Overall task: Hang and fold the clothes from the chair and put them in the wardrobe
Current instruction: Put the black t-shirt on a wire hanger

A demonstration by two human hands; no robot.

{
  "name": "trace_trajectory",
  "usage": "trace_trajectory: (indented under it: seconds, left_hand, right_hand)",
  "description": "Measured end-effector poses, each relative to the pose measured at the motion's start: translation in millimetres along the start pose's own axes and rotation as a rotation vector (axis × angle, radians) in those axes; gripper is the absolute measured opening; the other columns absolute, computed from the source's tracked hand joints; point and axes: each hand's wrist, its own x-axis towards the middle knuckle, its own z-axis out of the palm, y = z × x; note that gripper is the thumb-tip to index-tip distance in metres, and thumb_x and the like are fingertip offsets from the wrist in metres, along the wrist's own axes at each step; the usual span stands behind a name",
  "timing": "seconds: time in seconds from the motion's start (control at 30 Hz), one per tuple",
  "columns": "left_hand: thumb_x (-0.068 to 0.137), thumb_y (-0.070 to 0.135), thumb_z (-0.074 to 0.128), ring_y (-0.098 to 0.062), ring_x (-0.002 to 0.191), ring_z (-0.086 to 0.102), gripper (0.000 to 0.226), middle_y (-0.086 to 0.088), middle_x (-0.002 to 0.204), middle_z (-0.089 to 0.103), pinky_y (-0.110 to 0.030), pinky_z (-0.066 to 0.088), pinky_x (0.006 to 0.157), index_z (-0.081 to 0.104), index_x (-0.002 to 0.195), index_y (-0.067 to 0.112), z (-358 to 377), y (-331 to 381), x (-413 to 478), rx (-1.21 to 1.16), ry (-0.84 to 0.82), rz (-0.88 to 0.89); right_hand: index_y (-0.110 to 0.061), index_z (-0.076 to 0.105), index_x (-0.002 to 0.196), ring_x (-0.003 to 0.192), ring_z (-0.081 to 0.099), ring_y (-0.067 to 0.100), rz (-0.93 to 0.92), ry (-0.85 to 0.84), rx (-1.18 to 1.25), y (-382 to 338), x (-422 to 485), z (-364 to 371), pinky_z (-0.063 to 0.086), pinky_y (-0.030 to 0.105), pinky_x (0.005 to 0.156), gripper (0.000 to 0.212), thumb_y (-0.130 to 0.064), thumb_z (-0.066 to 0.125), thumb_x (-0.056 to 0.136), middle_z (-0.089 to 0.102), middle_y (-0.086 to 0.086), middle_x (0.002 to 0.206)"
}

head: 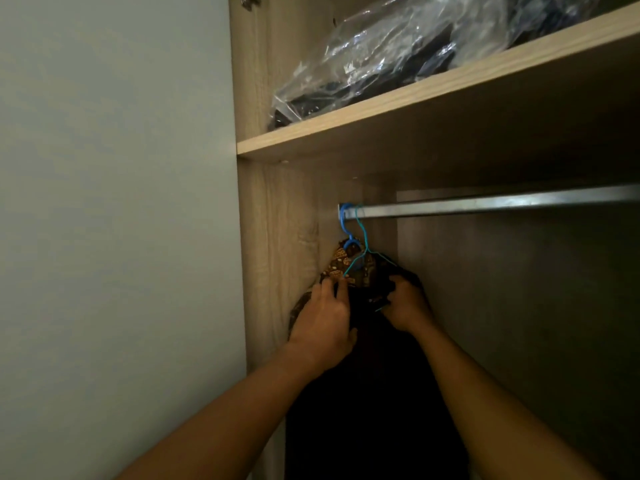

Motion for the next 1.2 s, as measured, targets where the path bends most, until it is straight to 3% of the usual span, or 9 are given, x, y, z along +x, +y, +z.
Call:
trace_trajectory:
  seconds: [0.1, 0.27, 0.37, 0.43, 0.63, 0.73, 0.9, 1.03, 1.2]
  left_hand:
    - [0.092, 0.035, 0.064, -0.033, 0.144, 0.023, 0.098, -0.019, 0.160, 0.014, -0.039, 0.028, 0.119, -0.001, 0.157, 0.002, -2, -3, -13, -0.044, -0.141, -0.022]
    - [0.097, 0.025, 0.059, -0.036, 0.138, 0.037, 0.097, -0.019, 0.162, 0.008, -0.039, 0.038, 0.113, -0.016, 0.155, 0.009, -7, -5, -40, -0.099, -0.315, -0.101]
    - [0.095, 0.013, 0.061, -0.037, 0.130, 0.048, 0.099, -0.020, 0.158, 0.018, -0.045, 0.045, 0.106, -0.017, 0.156, 0.017, -18, -5, -53, -0.062, -0.338, -0.133]
    - [0.093, 0.016, 0.064, -0.037, 0.124, 0.053, 0.102, -0.019, 0.154, 0.025, -0.047, 0.049, 0.100, -0.016, 0.157, 0.019, -31, 0, -63, -0.024, -0.349, -0.162]
    - [0.089, 0.034, 0.069, -0.034, 0.131, 0.045, 0.100, -0.009, 0.151, 0.032, -0.046, 0.048, 0.096, -0.001, 0.159, 0.023, -96, 19, -110, 0.163, -0.231, -0.224]
    - [0.088, 0.038, 0.069, -0.032, 0.131, 0.042, 0.096, -0.008, 0.149, 0.036, -0.045, 0.047, 0.095, 0.006, 0.158, 0.022, -138, 27, -154, 0.271, -0.170, -0.261]
    - [0.088, 0.045, 0.068, -0.032, 0.135, 0.037, 0.099, -0.008, 0.153, 0.033, -0.047, 0.041, 0.102, 0.001, 0.158, 0.020, -200, 41, -227, 0.460, -0.160, -0.369]
    - [0.086, 0.049, 0.067, -0.032, 0.136, 0.035, 0.101, -0.007, 0.154, 0.033, -0.046, 0.036, 0.105, 0.002, 0.158, 0.019, -251, 43, -293, 0.587, -0.107, -0.439]
    - [0.073, 0.047, 0.079, -0.033, 0.137, 0.032, 0.100, -0.009, 0.156, 0.032, -0.048, 0.033, 0.103, 0.027, 0.155, 0.023, -310, 32, -369, 0.715, 0.146, -0.467]
  right_hand:
    - [-0.010, 0.035, 0.149, 0.112, 0.058, 0.025, 0.127, -0.101, 0.281, -3, -13, 20, 0.048, 0.024, 0.081, 0.063, 0.008, 0.050, 0.090, 0.057, 0.013, 0.134]
    - [-0.017, 0.037, 0.149, 0.131, 0.048, 0.024, 0.128, -0.022, 0.422, -7, -36, 34, 0.040, 0.037, 0.110, 0.058, 0.001, 0.045, 0.094, 0.046, 0.004, 0.145]
    - [-0.018, 0.040, 0.148, 0.135, 0.044, 0.026, 0.125, 0.039, 0.435, -18, -53, 32, 0.036, 0.041, 0.114, 0.056, -0.003, 0.047, 0.095, 0.042, 0.010, 0.150]
    - [-0.016, 0.044, 0.145, 0.135, 0.044, 0.027, 0.106, 0.068, 0.439, -31, -66, 27, 0.036, 0.040, 0.115, 0.052, -0.004, 0.048, 0.095, 0.043, 0.011, 0.148]
    - [-0.013, 0.052, 0.139, 0.128, 0.052, 0.029, -0.054, -0.028, 0.443, -80, -132, 13, 0.040, 0.042, 0.111, 0.044, -0.007, 0.053, 0.096, 0.049, 0.014, 0.142]
    - [-0.016, 0.049, 0.142, 0.126, 0.053, 0.024, -0.132, -0.140, 0.448, -111, -187, -3, 0.041, 0.034, 0.108, 0.044, -0.010, 0.052, 0.099, 0.047, 0.010, 0.143]
    - [-0.021, 0.043, 0.146, 0.132, 0.047, 0.015, -0.272, -0.324, 0.489, -162, -272, -20, 0.040, 0.028, 0.106, 0.045, -0.014, 0.048, 0.102, 0.046, -0.004, 0.144]
    - [-0.024, 0.043, 0.146, 0.131, 0.048, 0.020, -0.406, -0.411, 0.476, -212, -340, -20, 0.039, 0.031, 0.110, 0.044, -0.017, 0.048, 0.103, 0.044, 0.004, 0.148]
    - [-0.025, 0.041, 0.148, 0.133, 0.047, 0.020, -0.479, -0.518, 0.506, -269, -403, -17, 0.036, 0.026, 0.107, 0.045, -0.019, 0.046, 0.103, 0.042, 0.002, 0.150]
